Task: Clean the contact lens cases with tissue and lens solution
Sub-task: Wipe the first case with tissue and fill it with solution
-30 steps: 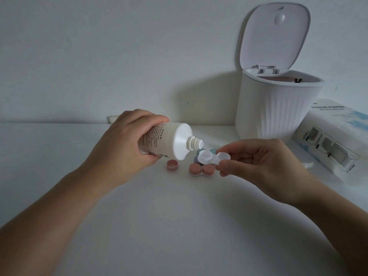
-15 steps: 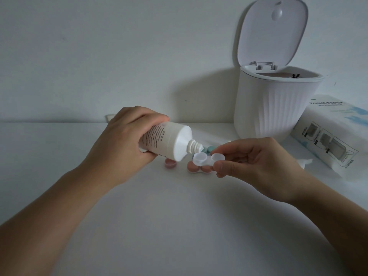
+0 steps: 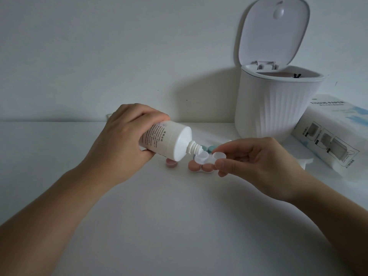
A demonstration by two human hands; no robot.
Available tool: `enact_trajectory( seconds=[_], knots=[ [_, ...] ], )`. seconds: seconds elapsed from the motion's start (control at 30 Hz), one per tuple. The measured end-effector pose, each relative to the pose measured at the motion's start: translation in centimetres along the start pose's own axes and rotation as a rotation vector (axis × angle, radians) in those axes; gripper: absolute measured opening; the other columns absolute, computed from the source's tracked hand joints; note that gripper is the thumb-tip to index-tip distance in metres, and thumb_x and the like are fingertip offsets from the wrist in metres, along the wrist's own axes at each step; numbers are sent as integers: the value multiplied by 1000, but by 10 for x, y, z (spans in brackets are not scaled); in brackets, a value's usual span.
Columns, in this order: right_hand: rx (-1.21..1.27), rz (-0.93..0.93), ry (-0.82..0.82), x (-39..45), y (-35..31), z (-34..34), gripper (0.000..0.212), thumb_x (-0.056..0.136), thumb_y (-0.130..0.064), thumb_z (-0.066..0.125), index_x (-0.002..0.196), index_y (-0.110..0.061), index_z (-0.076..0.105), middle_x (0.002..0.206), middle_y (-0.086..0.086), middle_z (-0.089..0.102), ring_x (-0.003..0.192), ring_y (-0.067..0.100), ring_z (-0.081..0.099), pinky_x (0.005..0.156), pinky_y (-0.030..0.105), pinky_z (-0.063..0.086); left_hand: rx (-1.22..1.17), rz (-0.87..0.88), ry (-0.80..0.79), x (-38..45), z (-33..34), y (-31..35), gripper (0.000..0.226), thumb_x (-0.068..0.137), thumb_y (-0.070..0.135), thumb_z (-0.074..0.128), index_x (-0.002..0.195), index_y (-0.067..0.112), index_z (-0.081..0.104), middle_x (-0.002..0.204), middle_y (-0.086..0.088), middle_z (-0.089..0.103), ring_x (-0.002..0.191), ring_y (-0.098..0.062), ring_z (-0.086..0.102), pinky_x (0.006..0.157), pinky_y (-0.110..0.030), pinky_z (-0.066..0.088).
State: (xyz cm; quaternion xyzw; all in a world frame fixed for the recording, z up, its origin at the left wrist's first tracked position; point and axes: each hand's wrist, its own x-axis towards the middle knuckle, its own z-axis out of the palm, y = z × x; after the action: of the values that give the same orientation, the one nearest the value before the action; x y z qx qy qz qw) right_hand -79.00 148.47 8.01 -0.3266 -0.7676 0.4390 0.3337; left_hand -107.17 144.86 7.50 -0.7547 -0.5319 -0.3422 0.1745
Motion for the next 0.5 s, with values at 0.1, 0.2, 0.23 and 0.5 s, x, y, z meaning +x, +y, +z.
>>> enact_trajectory(
  seconds=[0.1,0.2,0.23,0.5],
  knots=[
    [-3,9,-6,0,0,0,36,69,-45,76,97,-23,80,85,-1,80,77,18,76,81,27,60,1,2,1,1,-1,0,67,61,-4,85,124,15,67,119,-1,62,112,-28,53,96,-39,44],
    [-9,8,-6,0,-1,1,33,69,-45,76,95,-25,80,83,-1,79,76,16,76,79,23,59,6,10,-3,1,0,1,67,61,-6,84,123,14,68,119,-2,62,112,-29,54,96,-39,44],
    [-13,7,-5,0,-1,1,32,69,-44,76,94,-25,80,81,-1,79,75,15,76,77,20,59,7,11,-3,1,0,1,68,61,-7,84,123,14,68,118,-2,63,112,-30,54,97,-39,43],
    [-34,0,-8,0,-2,0,31,69,-46,74,93,-27,79,78,-3,79,74,11,75,74,16,56,14,29,14,2,-1,2,67,60,-9,83,122,13,69,118,-3,63,112,-32,54,96,-49,46]
  ],
)
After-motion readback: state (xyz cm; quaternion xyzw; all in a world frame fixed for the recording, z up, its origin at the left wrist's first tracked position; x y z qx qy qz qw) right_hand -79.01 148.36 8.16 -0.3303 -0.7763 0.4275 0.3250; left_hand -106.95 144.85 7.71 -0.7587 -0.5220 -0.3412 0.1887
